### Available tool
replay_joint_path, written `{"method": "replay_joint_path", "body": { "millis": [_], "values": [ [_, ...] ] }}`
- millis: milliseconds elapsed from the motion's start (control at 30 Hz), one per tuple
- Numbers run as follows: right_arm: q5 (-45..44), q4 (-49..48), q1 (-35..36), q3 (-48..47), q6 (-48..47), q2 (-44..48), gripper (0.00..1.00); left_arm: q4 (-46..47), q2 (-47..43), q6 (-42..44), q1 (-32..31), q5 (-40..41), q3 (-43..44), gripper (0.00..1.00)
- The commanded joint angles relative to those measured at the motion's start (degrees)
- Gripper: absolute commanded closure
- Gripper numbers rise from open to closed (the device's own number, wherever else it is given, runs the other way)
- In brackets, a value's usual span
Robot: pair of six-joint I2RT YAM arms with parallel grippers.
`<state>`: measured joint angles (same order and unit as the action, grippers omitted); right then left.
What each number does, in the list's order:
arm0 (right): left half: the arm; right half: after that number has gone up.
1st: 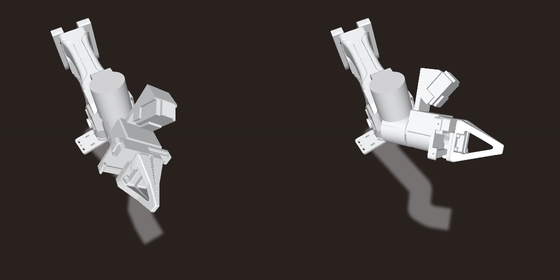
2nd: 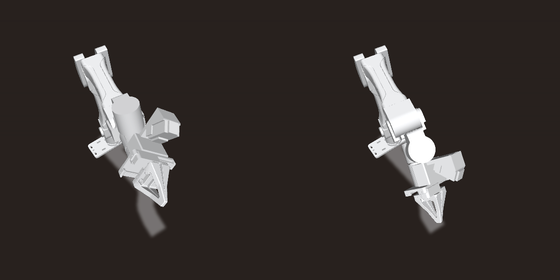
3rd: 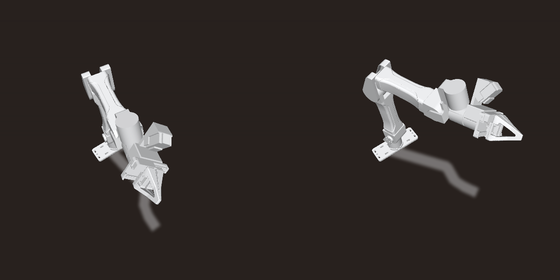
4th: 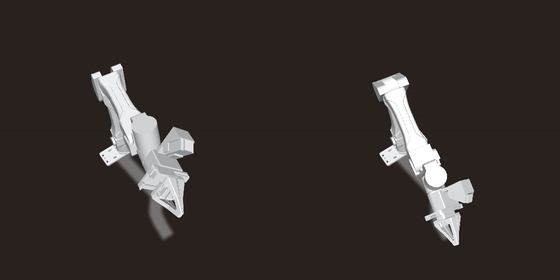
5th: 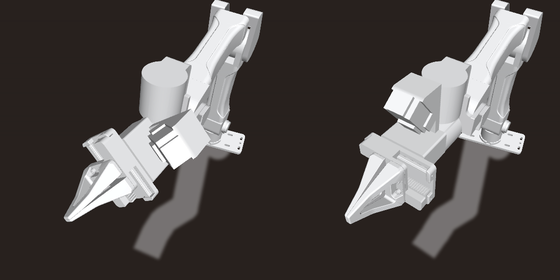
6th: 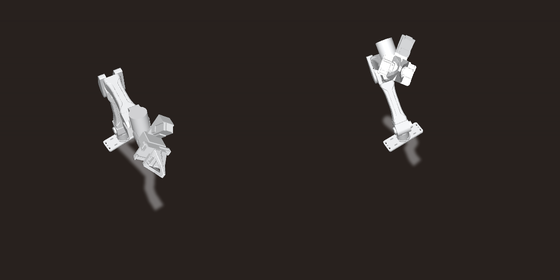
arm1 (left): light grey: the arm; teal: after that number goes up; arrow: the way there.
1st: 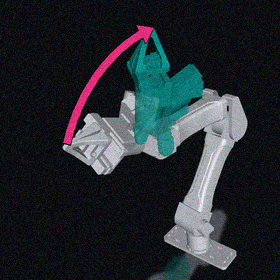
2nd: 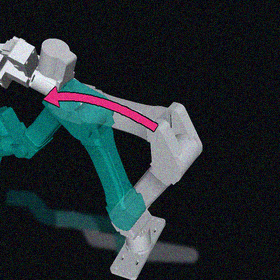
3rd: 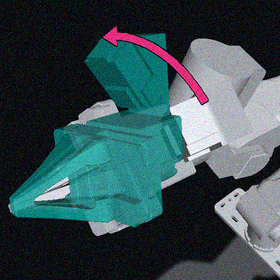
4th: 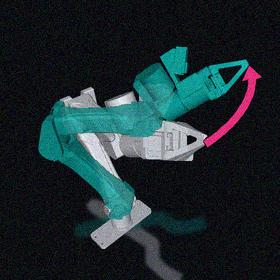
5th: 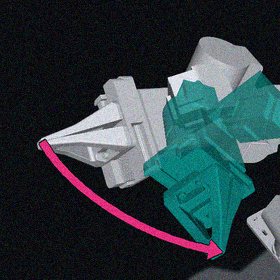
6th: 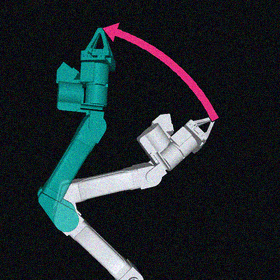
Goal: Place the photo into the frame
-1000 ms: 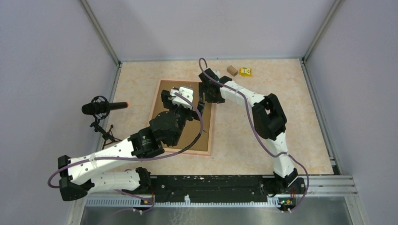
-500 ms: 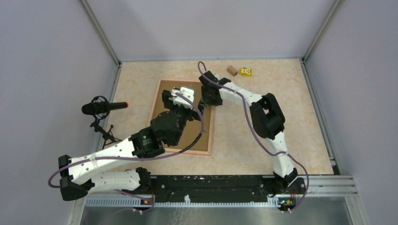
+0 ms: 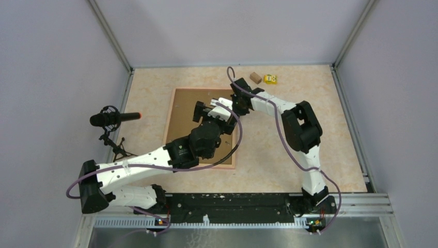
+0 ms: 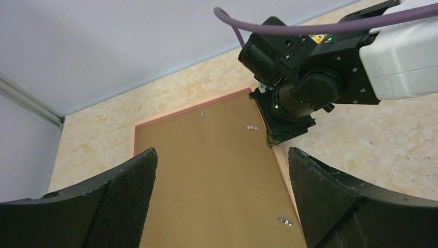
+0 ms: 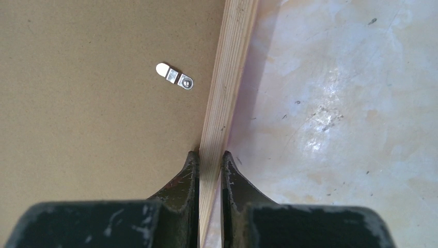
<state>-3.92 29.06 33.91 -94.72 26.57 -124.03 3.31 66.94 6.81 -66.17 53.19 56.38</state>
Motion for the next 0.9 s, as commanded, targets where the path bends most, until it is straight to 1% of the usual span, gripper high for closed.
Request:
{"method": "replay_joint_path", "body": {
  "millis": [0,67,167,267,333,400,467,533,567,600,633,733,800,833,867],
  "values": [
    [3.1,-0.8,-4.1,8.4,-9.7,1.5,1.0,-9.3,2.5,-15.5,6.5,-6.3,3.2,0.01],
    [5.1,-2.3,-4.8,11.4,-11.9,3.1,1.0,-17.2,3.3,-24.8,12.9,-13.2,4.2,0.01],
    [7.0,-1.2,-6.0,12.5,-15.7,3.9,1.0,-23.5,2.7,-31.8,22.9,-24.4,2.9,0.01],
    [6.5,-1.0,-7.7,14.3,-17.2,5.1,1.0,-27.6,2.9,-32.6,32.8,-36.2,3.3,0.01],
    [7.9,-1.6,-9.2,16.5,-17.9,6.6,1.0,-32.3,5.7,-32.3,38.8,-41.2,5.9,0.02],
    [8.2,-1.7,-10.2,18.3,-19.0,8.1,1.0,-36.2,9.6,-30.8,43.4,-45.7,7.7,0.02],
    [7.7,-1.5,-10.5,19.8,-20.2,9.8,1.0,-38.4,12.6,-29.5,46.7,-49.2,7.2,0.02],
    [8.4,-1.8,-10.5,21.1,-21.3,11.0,1.0,-38.5,14.9,-28.7,48.8,-52.6,4.4,0.02],
    [8.7,-2.0,-10.5,21.3,-21.5,11.3,0.97,-38.1,15.9,-28.2,49.8,-55.4,3.0,0.02],
    [8.8,-2.0,-10.5,21.2,-21.5,11.5,0.93,-37.5,17.1,-27.8,51.1,-57.6,1.9,0.05],
    [9.0,-1.4,-10.5,20.8,-21.4,11.6,0.86,-37.3,18.3,-27.5,52.1,-59.2,1.3,0.08],
    [7.2,-1.6,-10.5,20.5,-20.1,13.2,0.55,-38.0,22.1,-25.4,54.8,-63.2,1.9,0.22],
    [5.6,-2.6,-10.5,20.4,-18.3,14.4,0.36,-38.8,24.6,-24.8,55.4,-63.6,2.9,0.28],
    [5.2,-3.0,-10.5,20.0,-17.5,14.8,0.27,-38.2,25.3,-24.7,55.4,-64.1,2.8,0.3],
    [4.5,-3.5,-10.5,19.8,-16.7,15.2,0.22,-37.2,25.8,-24.8,55.4,-65.1,2.3,0.33]
  ]
}}
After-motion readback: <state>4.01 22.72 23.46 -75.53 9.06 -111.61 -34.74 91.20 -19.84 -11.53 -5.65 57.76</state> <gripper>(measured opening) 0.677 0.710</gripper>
